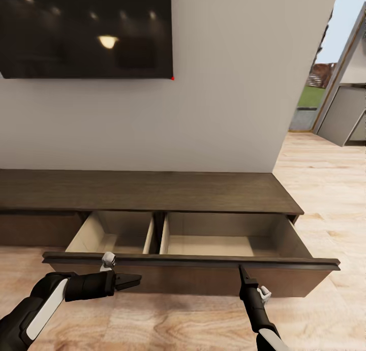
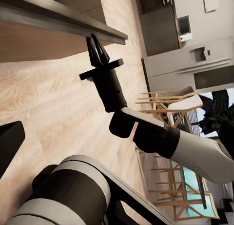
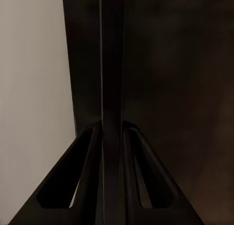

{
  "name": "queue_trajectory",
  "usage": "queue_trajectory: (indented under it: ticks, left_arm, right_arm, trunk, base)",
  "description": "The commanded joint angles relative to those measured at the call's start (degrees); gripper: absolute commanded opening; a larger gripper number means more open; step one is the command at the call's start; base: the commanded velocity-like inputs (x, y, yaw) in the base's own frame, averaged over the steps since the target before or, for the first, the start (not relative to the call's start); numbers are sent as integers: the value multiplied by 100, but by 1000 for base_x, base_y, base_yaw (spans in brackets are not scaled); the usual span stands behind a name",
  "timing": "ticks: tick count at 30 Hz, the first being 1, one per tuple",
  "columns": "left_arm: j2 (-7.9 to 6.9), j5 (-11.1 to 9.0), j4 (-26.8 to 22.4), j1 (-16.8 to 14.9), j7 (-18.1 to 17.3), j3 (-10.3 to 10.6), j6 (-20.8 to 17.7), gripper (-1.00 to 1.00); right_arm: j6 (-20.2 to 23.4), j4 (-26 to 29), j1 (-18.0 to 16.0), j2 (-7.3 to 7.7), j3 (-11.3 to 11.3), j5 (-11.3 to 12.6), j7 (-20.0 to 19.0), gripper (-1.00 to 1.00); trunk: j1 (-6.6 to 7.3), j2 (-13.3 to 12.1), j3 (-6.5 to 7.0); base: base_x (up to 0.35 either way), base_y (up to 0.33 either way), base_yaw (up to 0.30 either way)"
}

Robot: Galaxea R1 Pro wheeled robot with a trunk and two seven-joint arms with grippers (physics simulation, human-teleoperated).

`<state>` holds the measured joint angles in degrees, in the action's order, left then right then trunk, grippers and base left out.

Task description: Place each of the two pumpkins and all three candles from the living room inside a cabinet in the living room (use any cabinet), then make sure every cabinet is closed, and position the cauldron so it is next to a table in the living room.

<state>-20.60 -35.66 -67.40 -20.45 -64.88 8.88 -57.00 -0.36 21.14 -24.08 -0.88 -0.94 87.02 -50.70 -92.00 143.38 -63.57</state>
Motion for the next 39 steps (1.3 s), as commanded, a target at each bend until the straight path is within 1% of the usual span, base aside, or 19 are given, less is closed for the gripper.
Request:
queue_trajectory:
  ticks: [1, 10, 15, 26, 39]
  left_arm:
    - [-5, -20, -1, -3, -6, 9, -30, 100]
    - [-4, -20, -1, -1, -6, 9, -30, 100]
    - [-2, -20, -1, -1, -5, 9, -30, 100]
    - [1, -20, -1, -3, -5, 9, -28, 100]
    - [3, -20, -1, -2, -7, 9, -28, 100]
  right_arm:
    - [19, -14, 0, 0, -73, 61, -38, -100]
    - [19, -14, 0, 0, -73, 61, -40, -100]
    - [19, -14, 0, 0, -73, 60, -39, -100]
    - [19, -14, 0, 0, -73, 61, -37, -100]
    - [19, -14, 0, 0, -73, 55, -45, -100]
  trunk:
    - [1, 2, -6]
    - [1, 2, -6]
    - [1, 2, -6]
    - [1, 2, -6]
    - [1, 2, -6]
  base:
    - [-44, 0, 0]
    - [-15, 0, 0]
    - [-159, 0, 0]
    - [-64, 0, 0]
    - [-6, 0, 0]
